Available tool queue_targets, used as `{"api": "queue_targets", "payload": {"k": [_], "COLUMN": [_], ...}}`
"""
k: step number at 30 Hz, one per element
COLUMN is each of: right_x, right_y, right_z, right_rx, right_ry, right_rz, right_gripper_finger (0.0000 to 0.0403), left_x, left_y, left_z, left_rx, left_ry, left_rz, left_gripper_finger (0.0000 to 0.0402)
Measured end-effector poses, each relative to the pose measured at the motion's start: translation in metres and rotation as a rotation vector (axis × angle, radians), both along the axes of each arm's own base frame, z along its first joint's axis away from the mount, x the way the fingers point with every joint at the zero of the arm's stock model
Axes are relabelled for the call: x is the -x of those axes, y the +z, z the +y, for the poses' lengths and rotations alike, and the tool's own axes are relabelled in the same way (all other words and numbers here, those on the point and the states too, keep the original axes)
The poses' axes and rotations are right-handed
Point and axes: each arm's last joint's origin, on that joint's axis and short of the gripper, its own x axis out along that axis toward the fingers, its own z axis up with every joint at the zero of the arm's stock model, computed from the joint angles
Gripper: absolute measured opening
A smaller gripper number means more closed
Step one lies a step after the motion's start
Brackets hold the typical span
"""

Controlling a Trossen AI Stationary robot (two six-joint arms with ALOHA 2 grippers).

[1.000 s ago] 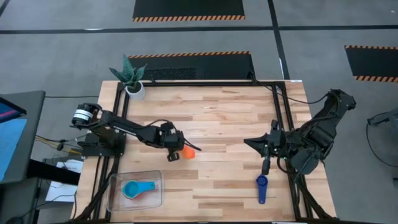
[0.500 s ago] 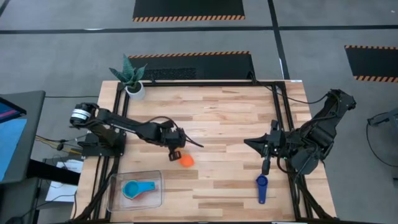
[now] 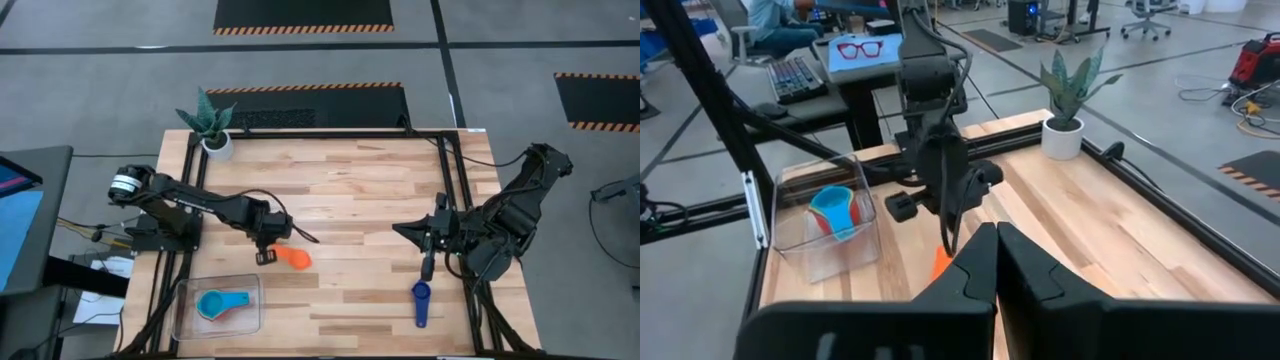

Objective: Nest measuring cups in basket
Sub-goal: Stack the orange measuring cup on top of the light blue measuring cup in the transparent bin

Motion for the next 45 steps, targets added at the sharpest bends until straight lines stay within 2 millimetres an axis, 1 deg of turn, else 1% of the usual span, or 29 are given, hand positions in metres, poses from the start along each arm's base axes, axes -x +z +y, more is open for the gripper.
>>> {"api": "queue_targets", "payload": {"k": [3,6,13,17,20,22,27,30,34,40,45], "right_x": [0.0,0.0,0.0,0.0,0.0,0.0,0.001,0.001,0.001,0.001,0.002], "right_y": [0.0,-0.001,-0.001,-0.001,-0.002,-0.002,-0.003,-0.004,-0.004,-0.004,-0.005], "right_z": [0.0,0.0,-0.001,0.0,0.0,0.001,0.0,0.0,0.0,0.0,0.0], "right_rx": [0.005,0.006,0.011,0.006,-0.002,-0.006,-0.02,-0.016,-0.013,-0.012,-0.004], "right_ry": [0.001,0.0,0.001,0.012,0.034,0.046,0.042,0.042,0.042,0.041,0.041], "right_rz": [0.005,0.006,0.012,0.017,0.029,0.035,0.037,0.042,0.045,0.046,0.054], "right_gripper_finger": [0.0022,0.0022,0.0022,0.0022,0.0022,0.0022,0.0022,0.0022,0.0022,0.0022,0.0022], "left_x": [-0.001,-0.001,-0.008,-0.01,-0.01,-0.008,-0.01,-0.008,-0.006,-0.012,-0.013], "left_y": [0.0,0.0,0.002,-0.001,-0.01,-0.015,-0.016,-0.016,-0.025,-0.034,-0.044], "left_z": [-0.003,-0.006,-0.008,-0.01,-0.014,-0.014,-0.013,-0.012,-0.013,-0.012,-0.012], "left_rx": [0.068,0.088,0.038,0.016,0.004,-0.003,-0.014,-0.027,-0.008,-0.006,0.013], "left_ry": [-0.054,-0.106,-0.198,-0.245,-0.283,-0.287,-0.252,-0.279,-0.31,-0.287,-0.292], "left_rz": [-0.006,-0.013,-0.094,-0.101,-0.057,-0.016,-0.028,-0.011,0.02,0.016,0.05], "left_gripper_finger": [0.0025,0.0055,0.0135,0.0165,0.018,0.0187,0.0194,0.0194,0.0194,0.0194,0.0194]}}
